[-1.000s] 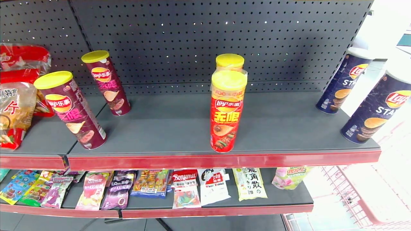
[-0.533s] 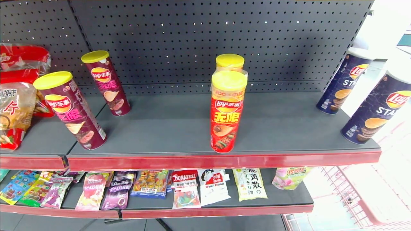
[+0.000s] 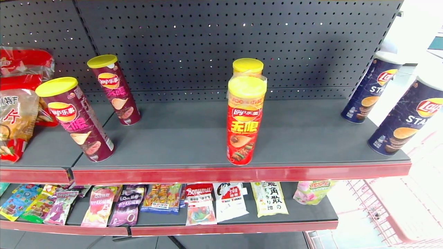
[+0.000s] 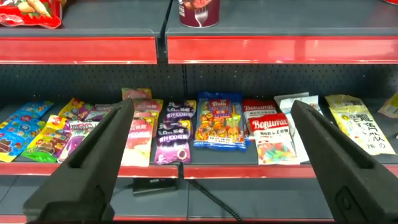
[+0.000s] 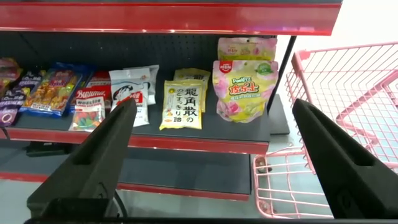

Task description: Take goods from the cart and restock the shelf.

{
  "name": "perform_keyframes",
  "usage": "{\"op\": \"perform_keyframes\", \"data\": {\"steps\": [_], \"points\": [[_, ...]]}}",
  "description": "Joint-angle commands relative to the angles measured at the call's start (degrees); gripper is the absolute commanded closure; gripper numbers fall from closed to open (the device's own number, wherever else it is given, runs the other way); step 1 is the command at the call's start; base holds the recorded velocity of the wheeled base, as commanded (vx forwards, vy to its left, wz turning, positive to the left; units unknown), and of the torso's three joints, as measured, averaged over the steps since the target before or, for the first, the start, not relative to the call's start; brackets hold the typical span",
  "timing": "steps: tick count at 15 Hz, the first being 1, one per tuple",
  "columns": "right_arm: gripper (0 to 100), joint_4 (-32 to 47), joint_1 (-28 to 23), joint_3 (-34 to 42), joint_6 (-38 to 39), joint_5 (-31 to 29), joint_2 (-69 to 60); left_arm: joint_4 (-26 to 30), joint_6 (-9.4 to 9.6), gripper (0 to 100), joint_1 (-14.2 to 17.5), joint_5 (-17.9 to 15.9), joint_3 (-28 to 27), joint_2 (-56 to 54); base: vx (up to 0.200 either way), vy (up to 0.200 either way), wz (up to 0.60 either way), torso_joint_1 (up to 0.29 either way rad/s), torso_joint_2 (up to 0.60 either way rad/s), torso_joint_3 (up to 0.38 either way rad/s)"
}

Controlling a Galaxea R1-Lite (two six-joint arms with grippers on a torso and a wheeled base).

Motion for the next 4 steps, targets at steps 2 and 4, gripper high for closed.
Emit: {"op": "perform_keyframes", "data": {"steps": [2, 4], "points": [[0, 0.0, 0.0, 0.0, -0.2, 0.0, 0.1, 0.0, 0.02, 0, 0.0, 0.0, 0.0, 0.0, 0.000, 0.000, 0.00, 0.000, 0.00, 0.000], [0, 0.0, 0.0, 0.0, -0.2, 0.0, 0.1, 0.0, 0.02, 0, 0.0, 0.0, 0.0, 0.0, 0.000, 0.000, 0.00, 0.000, 0.00, 0.000]]}}
